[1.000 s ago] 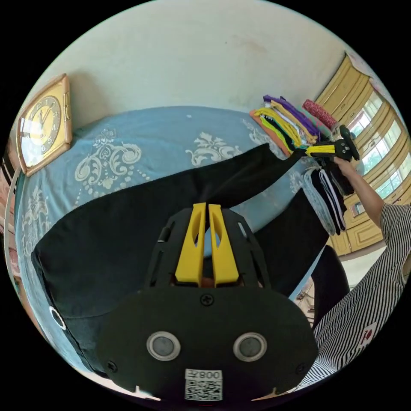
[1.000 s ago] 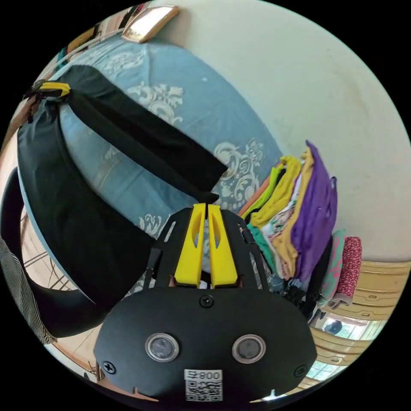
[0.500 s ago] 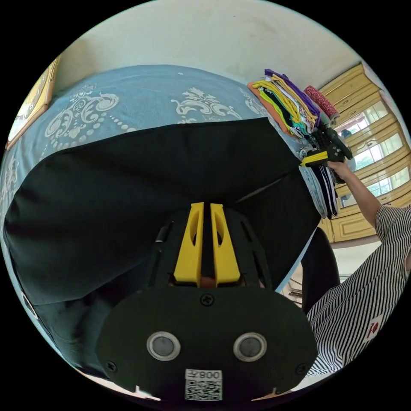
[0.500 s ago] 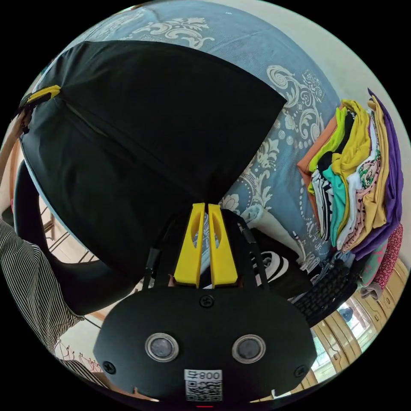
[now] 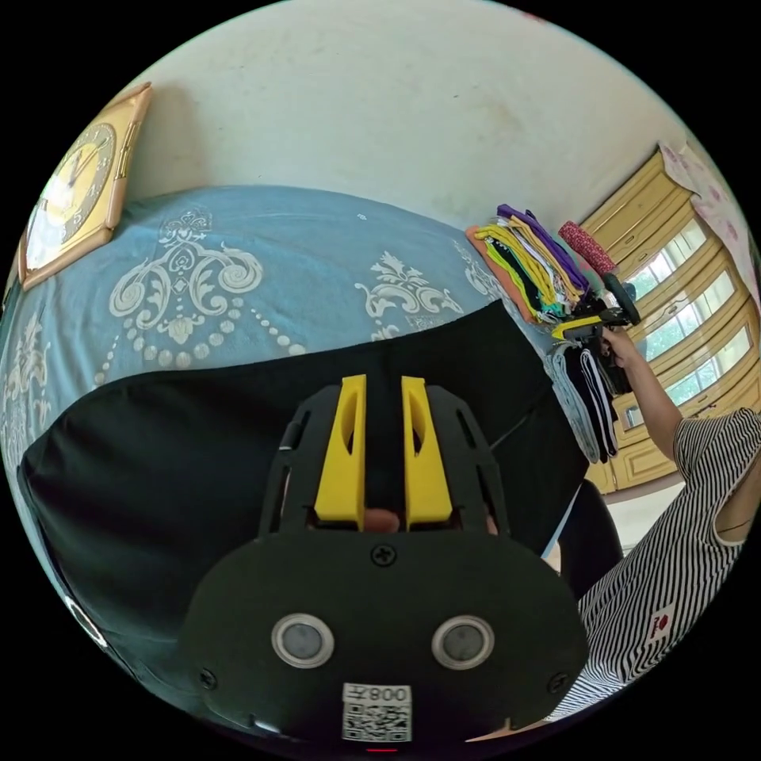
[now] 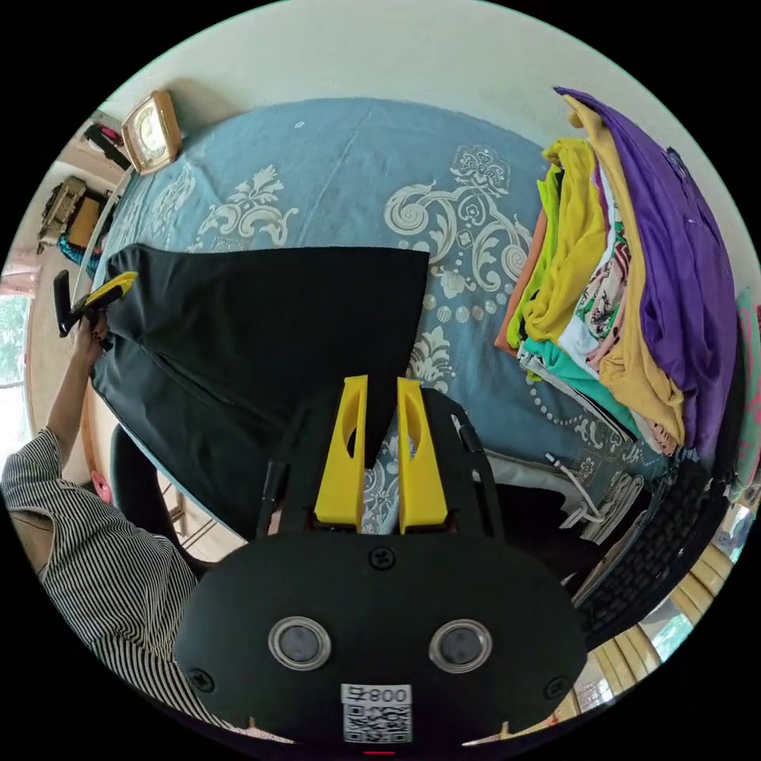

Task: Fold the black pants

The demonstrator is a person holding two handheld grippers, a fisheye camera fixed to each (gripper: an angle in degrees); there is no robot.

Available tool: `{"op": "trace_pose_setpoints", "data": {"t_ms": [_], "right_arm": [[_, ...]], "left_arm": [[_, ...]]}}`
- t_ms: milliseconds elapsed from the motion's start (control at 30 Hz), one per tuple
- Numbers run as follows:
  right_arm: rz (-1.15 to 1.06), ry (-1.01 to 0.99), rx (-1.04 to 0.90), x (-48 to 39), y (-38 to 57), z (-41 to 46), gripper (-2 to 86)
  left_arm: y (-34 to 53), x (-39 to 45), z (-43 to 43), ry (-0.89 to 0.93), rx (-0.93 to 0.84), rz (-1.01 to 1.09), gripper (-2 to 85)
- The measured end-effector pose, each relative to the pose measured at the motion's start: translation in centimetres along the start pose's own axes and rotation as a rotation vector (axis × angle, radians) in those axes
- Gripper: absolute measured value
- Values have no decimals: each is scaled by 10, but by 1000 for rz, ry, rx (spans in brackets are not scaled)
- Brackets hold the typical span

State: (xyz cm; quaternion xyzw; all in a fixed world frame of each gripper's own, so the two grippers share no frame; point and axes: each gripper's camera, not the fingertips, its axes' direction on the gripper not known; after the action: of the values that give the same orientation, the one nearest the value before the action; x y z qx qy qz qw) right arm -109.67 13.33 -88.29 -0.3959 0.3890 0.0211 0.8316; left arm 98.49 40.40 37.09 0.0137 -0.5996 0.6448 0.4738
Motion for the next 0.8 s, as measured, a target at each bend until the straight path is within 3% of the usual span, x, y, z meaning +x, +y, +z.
{"op": "trace_pose_setpoints", "data": {"t_ms": [167, 300, 467, 567, 733, 800], "right_arm": [[78, -71, 142, 39, -26, 2, 80], [154, 9, 77, 57, -81, 51, 80], [183, -71, 131, 63, -85, 57, 26], [148, -1, 110, 53, -86, 48, 11], [152, -23, 163, 50, -94, 9, 5], [165, -22, 126, 49, -104, 7, 4]], "left_arm": [[-13, -17, 21, -75, -54, 1, 80], [-16, -25, 43, -148, -141, 7, 59], [-6, -21, 43, -211, -128, 45, 11], [-2, -15, 40, -238, -113, 74, 4], [-3, -13, 16, -224, 39, 30, 3], [-4, -16, 25, -241, -11, 30, 4]]}}
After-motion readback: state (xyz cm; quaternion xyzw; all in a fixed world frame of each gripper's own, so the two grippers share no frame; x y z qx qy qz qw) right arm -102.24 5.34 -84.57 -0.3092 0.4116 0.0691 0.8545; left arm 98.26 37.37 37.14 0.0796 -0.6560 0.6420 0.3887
